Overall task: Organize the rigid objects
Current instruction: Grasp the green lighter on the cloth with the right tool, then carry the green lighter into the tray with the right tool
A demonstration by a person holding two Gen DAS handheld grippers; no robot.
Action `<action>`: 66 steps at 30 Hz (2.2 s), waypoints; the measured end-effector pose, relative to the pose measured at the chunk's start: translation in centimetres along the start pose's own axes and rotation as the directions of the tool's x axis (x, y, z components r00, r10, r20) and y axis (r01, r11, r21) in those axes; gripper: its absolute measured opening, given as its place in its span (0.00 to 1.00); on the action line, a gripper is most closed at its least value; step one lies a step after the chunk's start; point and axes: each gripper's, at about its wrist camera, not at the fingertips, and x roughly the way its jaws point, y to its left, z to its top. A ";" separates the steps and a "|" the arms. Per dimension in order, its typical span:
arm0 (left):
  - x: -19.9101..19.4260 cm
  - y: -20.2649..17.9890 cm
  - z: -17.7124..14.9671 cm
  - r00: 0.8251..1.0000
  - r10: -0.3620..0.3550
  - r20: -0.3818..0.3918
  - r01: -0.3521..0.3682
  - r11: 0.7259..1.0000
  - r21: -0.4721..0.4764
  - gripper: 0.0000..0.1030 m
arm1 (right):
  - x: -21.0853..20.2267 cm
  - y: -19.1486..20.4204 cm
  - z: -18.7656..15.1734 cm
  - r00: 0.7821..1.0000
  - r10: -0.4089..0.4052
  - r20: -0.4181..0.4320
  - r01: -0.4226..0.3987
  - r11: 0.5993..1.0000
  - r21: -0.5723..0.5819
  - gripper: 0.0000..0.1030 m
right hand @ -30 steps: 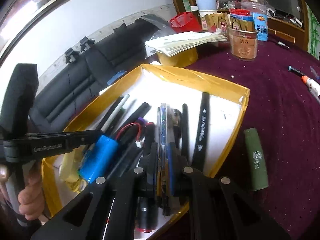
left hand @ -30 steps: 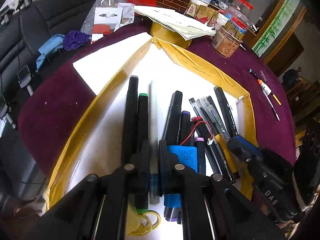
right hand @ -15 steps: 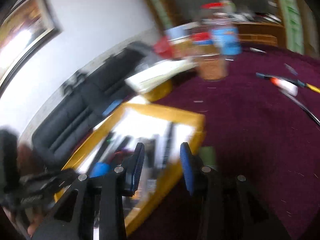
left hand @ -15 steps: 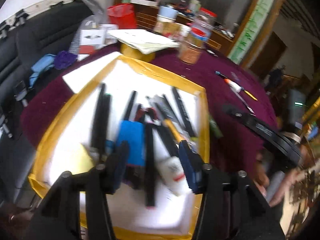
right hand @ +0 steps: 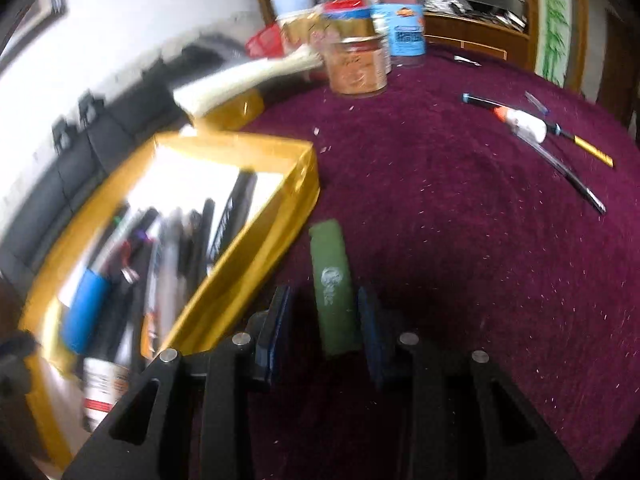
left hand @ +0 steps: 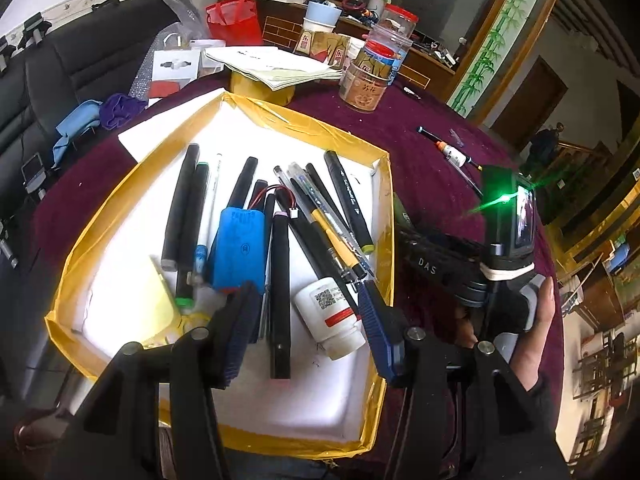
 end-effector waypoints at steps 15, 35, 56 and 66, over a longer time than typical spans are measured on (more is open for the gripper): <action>3.0 -8.7 -0.8 0.967 -0.195 -0.164 0.207 0.977 0.058 0.48 | -6.7 -5.5 -7.4 0.985 0.163 -0.056 -0.153 0.976 0.155 0.17; 10.8 -13.3 -2.7 0.887 -0.247 -0.390 0.269 0.963 0.003 0.30 | -10.6 -6.9 -13.6 0.966 0.248 0.072 -0.259 0.918 0.301 0.17; 2.3 0.5 5.0 0.958 -0.287 -0.018 0.281 0.946 -0.162 0.11 | -9.4 8.7 -4.0 0.946 0.320 0.059 -0.310 0.942 -0.131 0.16; 7.3 4.5 5.2 0.944 -0.323 -0.073 0.295 0.921 -0.255 0.12 | -3.9 11.0 -1.5 0.966 0.258 -0.001 -0.253 0.945 -0.206 0.16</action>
